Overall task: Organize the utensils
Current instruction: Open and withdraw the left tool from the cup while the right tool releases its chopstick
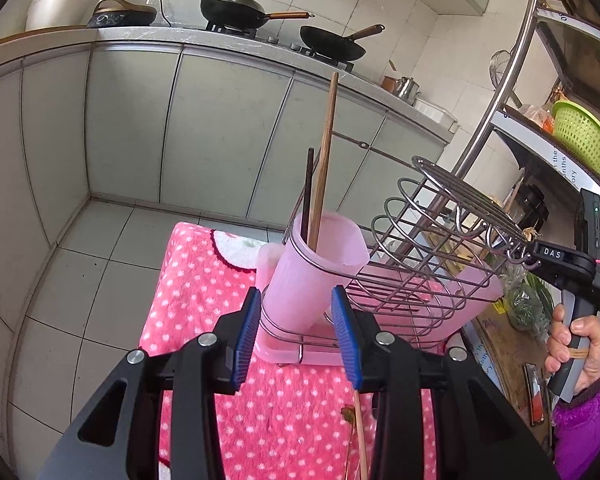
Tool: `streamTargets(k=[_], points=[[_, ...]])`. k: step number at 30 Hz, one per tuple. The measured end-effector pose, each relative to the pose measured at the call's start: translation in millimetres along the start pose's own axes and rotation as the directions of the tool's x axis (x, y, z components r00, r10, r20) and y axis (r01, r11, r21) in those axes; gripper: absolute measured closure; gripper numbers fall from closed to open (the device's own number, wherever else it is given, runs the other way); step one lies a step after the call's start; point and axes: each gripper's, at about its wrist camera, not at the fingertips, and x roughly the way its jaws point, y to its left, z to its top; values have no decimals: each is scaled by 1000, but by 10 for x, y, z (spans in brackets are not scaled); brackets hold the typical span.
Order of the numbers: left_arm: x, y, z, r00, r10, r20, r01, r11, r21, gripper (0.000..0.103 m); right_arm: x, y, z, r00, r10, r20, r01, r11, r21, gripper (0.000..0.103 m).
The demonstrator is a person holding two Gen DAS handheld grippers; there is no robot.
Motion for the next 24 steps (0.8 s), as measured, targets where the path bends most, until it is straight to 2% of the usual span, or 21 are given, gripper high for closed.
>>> streamTargets(k=[8, 17, 20, 24], points=[[23, -9, -59, 1000, -4, -23, 5, 1000, 23, 67, -52, -98, -86, 999, -37, 4, 37, 999, 21, 96], [85, -126, -166, 997, -28, -73, 31, 998, 48, 67, -165, -268, -237, 999, -42, -3, 42, 998, 56, 95], [149, -211, -228, 992, -45, -119, 53, 996, 65, 67, -198, -301, -296, 999, -40, -5, 41, 997, 61, 95], [320, -331, -362, 973, -73, -217, 90, 994, 69, 67, -271, -339, -398, 999, -37, -6, 37, 997, 69, 95]])
